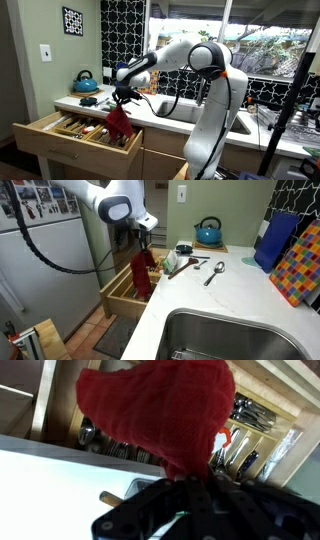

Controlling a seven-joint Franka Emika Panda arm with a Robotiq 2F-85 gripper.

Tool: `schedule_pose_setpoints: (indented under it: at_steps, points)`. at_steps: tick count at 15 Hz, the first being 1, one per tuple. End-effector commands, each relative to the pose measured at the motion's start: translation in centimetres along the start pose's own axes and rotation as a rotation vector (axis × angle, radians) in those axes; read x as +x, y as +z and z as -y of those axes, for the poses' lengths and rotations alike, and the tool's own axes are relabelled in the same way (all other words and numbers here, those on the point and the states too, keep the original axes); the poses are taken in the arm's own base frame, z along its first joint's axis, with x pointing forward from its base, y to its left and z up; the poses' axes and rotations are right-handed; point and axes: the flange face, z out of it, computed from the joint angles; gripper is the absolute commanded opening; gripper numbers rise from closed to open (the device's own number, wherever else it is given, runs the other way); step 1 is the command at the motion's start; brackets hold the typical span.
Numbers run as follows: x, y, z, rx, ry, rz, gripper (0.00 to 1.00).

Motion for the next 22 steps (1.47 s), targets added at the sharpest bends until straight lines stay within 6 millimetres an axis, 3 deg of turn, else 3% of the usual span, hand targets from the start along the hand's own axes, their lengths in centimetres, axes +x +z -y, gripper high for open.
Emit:
schedule_pose_setpoints:
  at_steps: [1,10,18,19,22]
  points:
    - [1.1,-2.3,-0.3,-0.001,0.013,-0.081,0.01]
    - [4.8,-7.3,-5.4,-0.086,0.207,-0.240,0.01]
    - [9.8,-6.3,-12.3,-0.220,0.075,-0.439,0.01]
    - [9.3,-7.2,-10.9,-0.190,0.101,-0.405,0.05]
    - [10.0,-6.3,-12.4,-0.218,0.082,-0.421,0.05]
